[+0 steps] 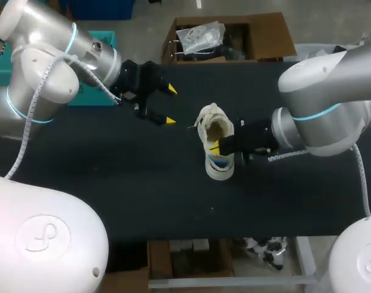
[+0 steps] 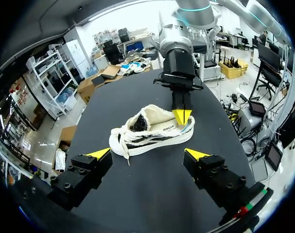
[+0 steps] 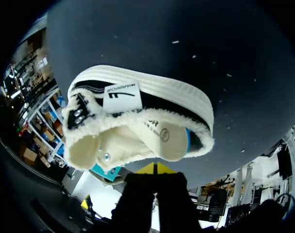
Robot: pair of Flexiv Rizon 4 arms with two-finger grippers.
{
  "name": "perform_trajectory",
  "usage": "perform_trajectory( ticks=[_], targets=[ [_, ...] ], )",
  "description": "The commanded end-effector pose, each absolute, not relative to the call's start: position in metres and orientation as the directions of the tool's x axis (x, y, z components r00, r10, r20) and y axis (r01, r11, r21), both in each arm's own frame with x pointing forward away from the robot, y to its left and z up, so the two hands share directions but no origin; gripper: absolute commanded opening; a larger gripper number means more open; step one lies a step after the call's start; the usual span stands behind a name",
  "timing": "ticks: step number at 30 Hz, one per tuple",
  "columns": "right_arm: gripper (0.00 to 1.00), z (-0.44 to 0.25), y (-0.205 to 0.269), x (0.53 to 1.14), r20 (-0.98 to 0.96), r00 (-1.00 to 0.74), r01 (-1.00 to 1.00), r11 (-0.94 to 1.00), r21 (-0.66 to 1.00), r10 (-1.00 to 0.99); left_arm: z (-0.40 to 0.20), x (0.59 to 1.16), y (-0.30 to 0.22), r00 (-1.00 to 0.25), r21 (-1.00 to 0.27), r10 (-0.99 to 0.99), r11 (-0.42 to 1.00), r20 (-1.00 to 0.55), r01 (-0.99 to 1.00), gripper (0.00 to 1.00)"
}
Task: Open the shoe tongue, take the insole out of the shoe, put the insole back into the shoe, and pack the shoe into the shoebox
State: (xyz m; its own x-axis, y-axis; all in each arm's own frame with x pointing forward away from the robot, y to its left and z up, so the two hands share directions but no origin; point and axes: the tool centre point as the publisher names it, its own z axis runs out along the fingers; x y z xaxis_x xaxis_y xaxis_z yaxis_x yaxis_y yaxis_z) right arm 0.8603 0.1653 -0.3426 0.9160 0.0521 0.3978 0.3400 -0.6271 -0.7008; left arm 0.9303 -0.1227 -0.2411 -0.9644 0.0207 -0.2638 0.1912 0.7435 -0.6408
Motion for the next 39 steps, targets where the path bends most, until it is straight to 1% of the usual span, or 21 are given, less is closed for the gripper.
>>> perform_trajectory(
  ticks=[1, 6, 9, 13, 16, 19, 21, 26, 28, 29, 30, 31, 32, 33, 34, 36, 39],
  targets=[
    [0.0, -0.358, 0.173, 0.87, 0.387, 0.921, 0.326, -0.624, -0.71, 0.042, -0.235, 0.925, -0.124, -0.966, -0.604, -0.016, 0.783, -0.259, 0.149, 1.0],
    [0.0, -0.374, 0.168, 0.868, 0.359, 0.933, 0.283, -0.628, -0.725, 0.006, -0.236, 0.928, -0.123, -0.98, -0.588, -0.123, 0.809, -0.158, -0.006, 1.0],
    [0.0, -0.386, 0.167, 0.868, 0.327, 0.945, 0.243, -0.639, -0.729, -0.013, -0.24, 0.928, -0.123, -0.981, -0.594, -0.153, 0.802, -0.116, -0.055, 1.0],
    [0.0, -0.396, 0.163, 0.867, 0.296, 0.955, 0.201, -0.653, -0.73, -0.036, -0.244, 0.928, -0.124, -0.981, -0.6, -0.167, 0.796, -0.097, -0.076, 1.0],
    [0.0, -0.399, 0.161, 0.866, 0.288, 0.957, 0.189, -0.659, -0.728, -0.044, -0.25, 0.928, -0.127, -0.979, -0.579, -0.193, 0.806, -0.066, -0.12, 1.0],
    [0.0, -0.391, 0.16, 0.864, 0.3, 0.953, 0.196, -0.665, -0.721, -0.045, -0.252, 0.927, -0.13, -0.969, -0.516, -0.24, 0.839, -0.061, -0.175, 1.0],
    [0.0, -0.379, 0.161, 0.861, 0.326, 0.945, 0.22, -0.671, -0.708, -0.034, -0.252, 0.925, -0.134, -0.956, -0.419, -0.259, 0.89, -0.136, -0.181, 1.0],
    [0.0, -0.345, 0.161, 0.849, 0.408, 0.913, 0.324, -0.645, -0.692, 0.021, -0.252, 0.925, -0.134, -0.956, -0.419, -0.259, 0.89, -0.136, -0.181, 1.0],
    [0.33, -0.332, 0.159, 0.844, 0.439, 0.897, 0.368, -0.63, -0.684, 0.047, -0.252, 0.925, -0.134, -0.956, -0.419, -0.259, 0.89, -0.136, -0.181, 1.0],
    [0.46, -0.326, 0.157, 0.841, 0.459, 0.887, 0.391, -0.619, -0.681, 0.056, -0.253, 0.923, -0.136, -0.957, -0.427, -0.265, 0.884, -0.118, -0.192, 1.0],
    [0.78, -0.32, 0.154, 0.837, 0.473, 0.878, 0.412, -0.61, -0.677, 0.068, -0.254, 0.922, -0.136, -0.958, -0.432, -0.274, 0.876, -0.081, -0.214, 1.0],
    [1.0, -0.313, 0.151, 0.832, 0.488, 0.869, 0.433, -0.605, -0.669, 0.082, -0.257, 0.923, -0.138, -0.949, -0.412, -0.315, 0.868, -0.027, -0.277, 1.0],
    [1.0, -0.307, 0.147, 0.829, 0.497, 0.862, 0.453, -0.596, -0.663, 0.103, -0.261, 0.926, -0.139, -0.919, -0.365, -0.392, 0.851, 0.037, -0.377, 1.0],
    [1.0, -0.3, 0.14, 0.826, 0.506, 0.853, 0.481, -0.574, -0.663, 0.131, -0.267, 0.929, -0.142, -0.863, -0.286, -0.505, 0.823, 0.03, -0.491, 1.0],
    [1.0, -0.292, 0.132, 0.823, 0.517, 0.839, 0.519, -0.54, -0.663, 0.172, -0.272, 0.931, -0.143, -0.809, -0.211, -0.587, 0.794, -0.027, -0.57, 1.0],
    [1.0, -0.272, 0.11, 0.816, 0.499, 0.827, 0.557, -0.489, -0.671, 0.258, -0.272, 0.931, -0.143, -0.809, -0.211, -0.587, 0.794, -0.027, -0.57, 1.0],
    [1.0, -0.272, 0.11, 0.816, 0.499, 0.827, 0.557, -0.489, -0.671, 0.258, -0.272, 0.931, -0.143, -0.809, -0.211, -0.587, 0.794, -0.027, -0.57, 1.0]
  ],
)
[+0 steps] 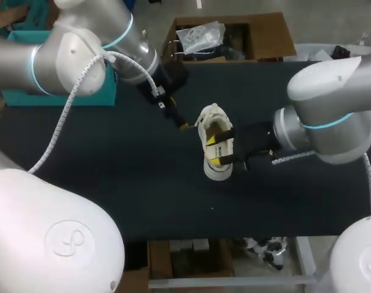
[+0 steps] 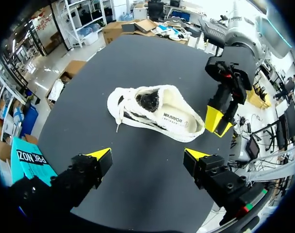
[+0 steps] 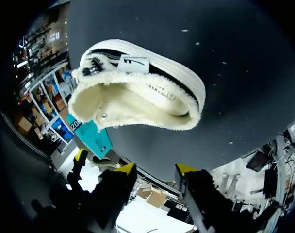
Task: Open the shoe tongue, take the insole out of the shoe, put the insole back into the shoe, and pack the shoe into the shoebox
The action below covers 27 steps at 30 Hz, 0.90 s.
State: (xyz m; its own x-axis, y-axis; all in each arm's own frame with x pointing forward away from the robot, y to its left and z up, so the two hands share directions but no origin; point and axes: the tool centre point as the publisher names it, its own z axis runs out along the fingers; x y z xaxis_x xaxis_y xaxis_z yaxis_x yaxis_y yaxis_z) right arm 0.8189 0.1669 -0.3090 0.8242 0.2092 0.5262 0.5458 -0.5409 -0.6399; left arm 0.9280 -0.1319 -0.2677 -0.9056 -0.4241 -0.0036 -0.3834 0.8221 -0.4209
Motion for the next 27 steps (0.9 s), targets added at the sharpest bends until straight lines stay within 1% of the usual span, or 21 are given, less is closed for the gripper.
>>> perform_trajectory(
  ticks=[1, 6, 7, 8, 10, 11, 12, 13, 15, 16, 18, 19, 27],
  targets=[
    [1.0, -0.272, 0.11, 0.816, 0.499, 0.827, 0.557, -0.489, -0.671, 0.258, -0.272, 0.931, -0.143, -0.809, -0.211, -0.587, 0.794, -0.027, -0.57, 1.0],
    [1.0, -0.272, 0.11, 0.816, 0.499, 0.827, 0.557, -0.489, -0.671, 0.258, -0.272, 0.931, -0.143, -0.809, -0.211, -0.587, 0.794, -0.027, -0.57, 1.0],
    [1.0, -0.272, 0.11, 0.816, 0.499, 0.827, 0.557, -0.489, -0.671, 0.258, -0.275, 0.929, -0.144, -0.795, -0.205, -0.606, 0.779, -0.008, -0.592, 1.0],
    [1.0, -0.277, 0.103, 0.82, 0.475, 0.835, 0.548, -0.491, -0.677, 0.278, -0.278, 0.927, -0.147, -0.796, -0.187, -0.605, 0.782, 0.003, -0.595, 1.0],
    [1.0, -0.281, 0.088, 0.822, 0.52, 0.775, 0.632, -0.417, -0.653, 0.359, -0.284, 0.926, -0.151, -0.762, -0.144, -0.647, 0.751, 0.03, -0.644, 1.0],
    [1.0, -0.282, 0.079, 0.823, 0.507, 0.774, 0.633, -0.42, -0.651, 0.38, -0.286, 0.924, -0.152, -0.757, -0.136, -0.652, 0.748, 0.034, -0.65, 1.0],
    [1.0, -0.281, 0.071, 0.821, 0.524, 0.754, 0.656, -0.409, -0.635, 0.395, -0.289, 0.922, -0.153, -0.732, -0.115, -0.679, 0.724, 0.054, -0.68, 1.0],
    [1.0, -0.28, 0.062, 0.818, 0.561, 0.698, 0.713, -0.368, -0.596, 0.444, -0.292, 0.921, -0.154, -0.715, -0.099, -0.695, 0.708, 0.079, -0.699, 1.0],
    [1.0, -0.274, 0.044, 0.815, 0.561, 0.663, 0.745, -0.361, -0.561, 0.496, -0.298, 0.919, -0.156, -0.672, -0.06, -0.733, 0.67, 0.101, -0.74, 1.0],
    [1.0, -0.27, 0.036, 0.814, 0.577, 0.574, 0.809, -0.297, -0.507, 0.581, -0.301, 0.918, -0.158, -0.639, -0.031, -0.76, 0.64, 0.117, -0.767, 1.0],
    [1.0, -0.26, 0.021, 0.81, 0.544, 0.3, 0.93, -0.114, -0.349, 0.784, -0.307, 0.919, -0.161, -0.547, 0.05, -0.824, 0.558, 0.146, -0.828, 1.0],
    [1.0, -0.26, 0.021, 0.81, 0.544, 0.3, 0.93, -0.114, -0.349, 0.784, -0.309, 0.922, -0.161, -0.478, 0.095, -0.867, 0.493, 0.142, -0.865, 1.0],
    [1.0, -0.26, 0.021, 0.81, 0.544, 0.3, 0.93, -0.114, -0.349, 0.784, -0.309, 0.922, -0.161, -0.478, 0.095, -0.867, 0.493, 0.142, -0.865, 1.0]
  ],
)
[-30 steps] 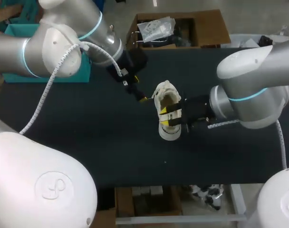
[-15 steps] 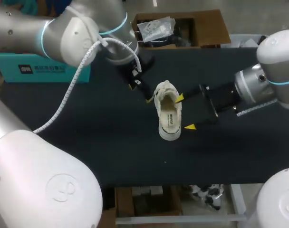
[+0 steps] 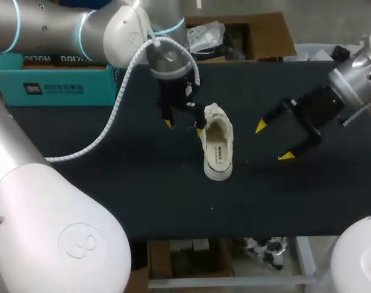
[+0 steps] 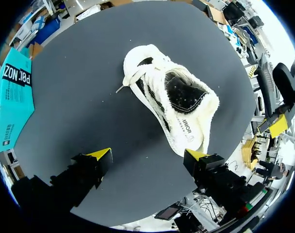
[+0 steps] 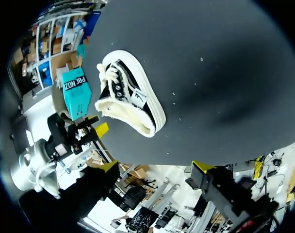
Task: Open the shoe tongue, take the insole out of the shoe, put the insole back into the shoe, and pack the shoe into the shoebox
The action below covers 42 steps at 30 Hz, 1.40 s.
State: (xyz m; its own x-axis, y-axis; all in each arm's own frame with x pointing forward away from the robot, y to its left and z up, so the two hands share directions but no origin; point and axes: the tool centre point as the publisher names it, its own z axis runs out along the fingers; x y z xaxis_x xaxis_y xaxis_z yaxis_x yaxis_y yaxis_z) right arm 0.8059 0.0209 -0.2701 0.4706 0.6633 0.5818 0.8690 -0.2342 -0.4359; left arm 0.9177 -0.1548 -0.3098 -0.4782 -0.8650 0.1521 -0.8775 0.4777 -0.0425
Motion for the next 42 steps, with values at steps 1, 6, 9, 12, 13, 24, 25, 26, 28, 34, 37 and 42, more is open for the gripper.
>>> perform_trajectory(
  ticks=[1, 6, 9, 12, 13, 24, 25, 26, 28, 34, 37, 42],
  targets=[
    [1.0, -0.26, 0.021, 0.81, 0.544, 0.3, 0.93, -0.114, -0.349, 0.784, -0.309, 0.922, -0.161, -0.478, 0.095, -0.867, 0.493, 0.142, -0.865, 1.0],
    [1.0, -0.263, 0.015, 0.816, 0.566, 0.181, 0.959, -0.016, -0.283, 0.804, -0.311, 0.924, -0.17, -0.442, 0.117, -0.886, 0.458, 0.138, -0.881, 1.0],
    [1.0, -0.261, 0.0, 0.814, 0.545, 0.052, 0.979, 0.066, -0.195, 0.837, -0.317, 0.924, -0.181, -0.416, 0.134, -0.898, 0.434, 0.143, -0.891, 1.0],
    [1.0, -0.259, -0.015, 0.81, 0.506, -0.089, 0.98, 0.167, -0.111, 0.858, -0.323, 0.921, -0.187, -0.376, 0.13, -0.916, 0.393, 0.136, -0.91, 1.0],
    [1.0, -0.258, -0.022, 0.807, 0.473, -0.199, 0.967, 0.25, -0.045, 0.858, -0.326, 0.92, -0.188, -0.368, 0.129, -0.917, 0.388, 0.151, -0.913, 1.0],
    [1.0, -0.255, -0.051, 0.797, 0.223, -0.627, 0.777, 0.618, 0.116, 0.747, -0.335, 0.914, -0.191, -0.265, 0.085, -0.957, 0.275, 0.12, -0.958, 0.71],
    [1.0, -0.256, -0.051, 0.797, 0.23, -0.627, 0.777, 0.62, 0.109, 0.745, -0.335, 0.915, -0.192, -0.265, 0.083, -0.957, 0.276, 0.119, -0.958, 0.68],
    [1.0, -0.256, -0.051, 0.797, 0.23, -0.627, 0.777, 0.62, 0.109, 0.745, -0.337, 0.915, -0.193, -0.252, 0.07, -0.962, 0.26, 0.102, -0.963, 0.66],
    [1.0, -0.256, -0.051, 0.797, 0.23, -0.627, 0.777, 0.62, 0.109, 0.745, -0.34, 0.916, -0.196, -0.237, 0.06, -0.968, 0.242, 0.078, -0.968, 0.58],
    [1.0, -0.256, -0.051, 0.797, 0.23, -0.627, 0.777, 0.62, 0.109, 0.745, -0.352, 0.919, -0.201, -0.182, 0.025, -0.982, 0.183, 0.039, -0.983, 0.0],
    [1.0, -0.256, -0.051, 0.797, 0.23, -0.627, 0.777, 0.62, 0.109, 0.745, -0.354, 0.922, -0.201, -0.159, 0.006, -0.987, 0.159, 0.032, -0.987, 0.0],
    [1.0, -0.256, -0.051, 0.797, 0.23, -0.627, 0.777, 0.62, 0.109, 0.745, -0.355, 0.926, -0.196, -0.146, -0.017, -0.988, 0.145, 0.049, -0.989, 0.0]
  ],
)
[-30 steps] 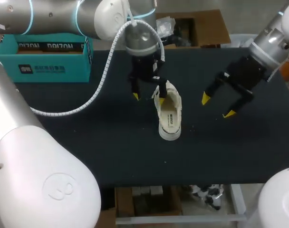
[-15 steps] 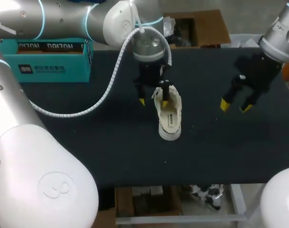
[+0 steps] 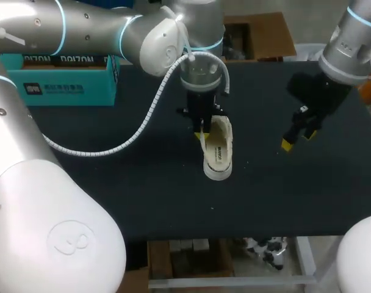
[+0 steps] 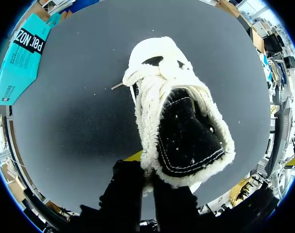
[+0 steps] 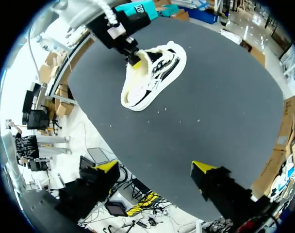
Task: Open the shoe tongue, take the insole out of the shoe, put the insole back into the shoe, and pack the shoe into the shoebox
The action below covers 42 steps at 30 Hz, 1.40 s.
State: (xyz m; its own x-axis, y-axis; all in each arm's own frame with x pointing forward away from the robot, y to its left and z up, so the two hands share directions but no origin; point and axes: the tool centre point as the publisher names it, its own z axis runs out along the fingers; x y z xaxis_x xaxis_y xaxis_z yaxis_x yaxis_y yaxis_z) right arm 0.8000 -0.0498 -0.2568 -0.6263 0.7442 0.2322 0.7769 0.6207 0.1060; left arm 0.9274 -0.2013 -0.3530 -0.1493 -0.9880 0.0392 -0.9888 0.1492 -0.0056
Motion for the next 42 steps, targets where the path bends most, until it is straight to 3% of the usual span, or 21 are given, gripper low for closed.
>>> perform_trajectory(
  ticks=[1, 4, 7, 15, 20, 26, 34, 42],
  targets=[
    [1.0, -0.256, -0.051, 0.797, 0.23, -0.627, 0.777, 0.62, 0.109, 0.745, -0.355, 0.926, -0.195, -0.143, -0.02, -0.988, 0.143, 0.052, -0.99, 0.0],
    [1.0, -0.256, -0.051, 0.797, 0.23, -0.627, 0.777, 0.62, 0.109, 0.745, -0.353, 0.928, -0.193, -0.162, -0.036, -0.984, 0.16, 0.071, -0.987, 0.0],
    [1.0, -0.247, -0.055, 0.801, 0.152, -0.737, 0.674, 0.731, 0.101, 0.659, -0.352, 0.932, -0.19, -0.209, -0.061, -0.974, 0.204, 0.082, -0.977, 0.0],
    [1.0, -0.23, -0.071, 0.801, -0.027, -0.944, 0.325, 0.939, 0.116, 0.33, -0.335, 0.952, -0.178, -0.5, -0.154, -0.863, 0.485, 0.071, -0.861, 0.0],
    [1.0, -0.225, -0.082, 0.797, -0.119, -0.986, 0.097, 0.986, 0.139, 0.114, -0.32, 0.96, -0.168, -0.712, -0.212, -0.702, 0.699, -0.022, -0.683, 0.0],
    [1.0, -0.224, -0.099, 0.794, -0.15, -0.988, -0.041, 0.994, 0.101, -0.026, -0.296, 0.959, -0.164, -0.858, -0.152, -0.483, 0.874, -0.176, -0.461, 0.0],
    [1.0, -0.221, -0.108, 0.788, -0.116, -0.984, -0.139, 0.99, 0.028, -0.135, -0.258, 0.955, -0.16, -0.87, -0.128, -0.4, 0.917, -0.289, -0.379, 0.0],
    [1.0, -0.221, -0.108, 0.788, -0.116, -0.984, -0.139, 0.99, 0.028, -0.135, -0.199, 0.991, -0.142, -0.845, -0.175, -0.373, 0.927, -0.383, -0.331, 0.0]
  ],
)
